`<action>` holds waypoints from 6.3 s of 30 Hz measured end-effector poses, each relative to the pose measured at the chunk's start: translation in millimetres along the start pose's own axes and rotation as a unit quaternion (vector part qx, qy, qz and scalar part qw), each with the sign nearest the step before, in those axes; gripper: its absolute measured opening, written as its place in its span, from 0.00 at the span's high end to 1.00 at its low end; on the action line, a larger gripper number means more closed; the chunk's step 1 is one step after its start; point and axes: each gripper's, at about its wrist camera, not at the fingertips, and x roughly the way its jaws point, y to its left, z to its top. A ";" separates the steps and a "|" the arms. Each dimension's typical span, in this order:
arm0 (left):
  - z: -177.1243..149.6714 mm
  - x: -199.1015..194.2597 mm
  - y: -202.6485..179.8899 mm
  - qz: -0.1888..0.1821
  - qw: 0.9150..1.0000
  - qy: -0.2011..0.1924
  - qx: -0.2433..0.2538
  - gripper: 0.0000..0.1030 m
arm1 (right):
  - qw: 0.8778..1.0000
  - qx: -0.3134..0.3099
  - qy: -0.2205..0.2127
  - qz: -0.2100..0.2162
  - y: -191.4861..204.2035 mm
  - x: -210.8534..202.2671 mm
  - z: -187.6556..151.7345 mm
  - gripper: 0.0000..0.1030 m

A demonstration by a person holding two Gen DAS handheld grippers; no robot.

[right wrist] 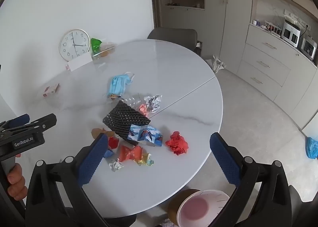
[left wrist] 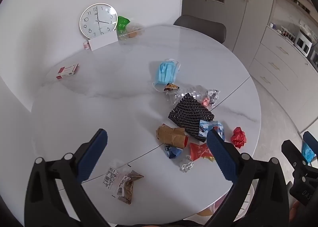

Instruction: Collect trash

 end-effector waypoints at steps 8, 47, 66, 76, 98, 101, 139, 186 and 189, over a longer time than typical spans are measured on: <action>-6.1 -1.7 1.8 -0.001 1.000 -0.001 -0.011 0.07 | 1.000 -0.003 -0.003 0.000 5.4 -1.8 -2.7 0.02; -3.9 8.5 8.3 -0.007 1.000 0.022 -0.011 0.07 | 1.000 -0.011 0.008 0.002 9.7 2.6 -1.8 0.02; -2.3 8.6 10.2 -0.006 1.000 0.023 -0.013 0.07 | 1.000 -0.011 0.010 0.002 9.9 3.4 -1.2 0.02; -2.5 8.5 10.1 -0.006 1.000 0.023 -0.013 0.07 | 1.000 -0.011 0.013 0.002 9.8 5.4 -1.0 0.02; -9.3 13.2 18.7 -0.010 0.999 0.029 -0.012 0.07 | 1.000 -0.010 0.018 0.011 12.0 11.7 -6.0 0.02; -15.7 23.6 30.9 -0.029 0.999 0.039 -0.003 0.07 | 0.999 -0.014 0.035 0.014 14.9 22.1 -14.0 0.02; -122.6 178.7 126.9 -0.130 0.960 0.198 0.150 0.58 | 0.973 -0.057 0.183 0.132 130.4 207.5 -27.2 0.20; -65.3 85.5 -34.8 -0.250 0.925 0.114 0.263 0.58 | 0.956 0.253 0.073 0.130 -117.7 20.8 -111.1 0.93; -70.4 76.8 -53.0 -0.256 0.916 0.111 0.289 0.58 | 0.956 0.257 0.110 0.089 -131.2 30.1 -136.6 0.93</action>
